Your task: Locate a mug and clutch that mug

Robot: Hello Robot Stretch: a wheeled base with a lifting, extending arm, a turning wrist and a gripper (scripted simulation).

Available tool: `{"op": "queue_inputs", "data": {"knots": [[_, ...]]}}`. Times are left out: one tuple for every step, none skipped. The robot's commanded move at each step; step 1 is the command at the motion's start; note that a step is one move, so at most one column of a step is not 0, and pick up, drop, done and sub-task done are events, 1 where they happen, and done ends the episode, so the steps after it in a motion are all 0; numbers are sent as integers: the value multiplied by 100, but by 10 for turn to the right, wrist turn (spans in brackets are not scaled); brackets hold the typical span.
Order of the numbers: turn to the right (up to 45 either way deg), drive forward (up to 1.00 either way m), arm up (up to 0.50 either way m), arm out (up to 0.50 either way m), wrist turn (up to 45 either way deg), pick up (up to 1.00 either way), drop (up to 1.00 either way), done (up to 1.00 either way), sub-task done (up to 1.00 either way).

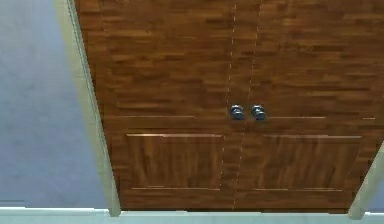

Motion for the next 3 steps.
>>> {"op": "queue_inputs", "data": {"knots": [[-450, 0, 0, 0, 0, 0, 0, 0, 0], [-420, 0, 0, 0, 0, 0, 0, 0, 0], [0, 100, 0, 0, 0, 0, 0, 0, 0]]}}
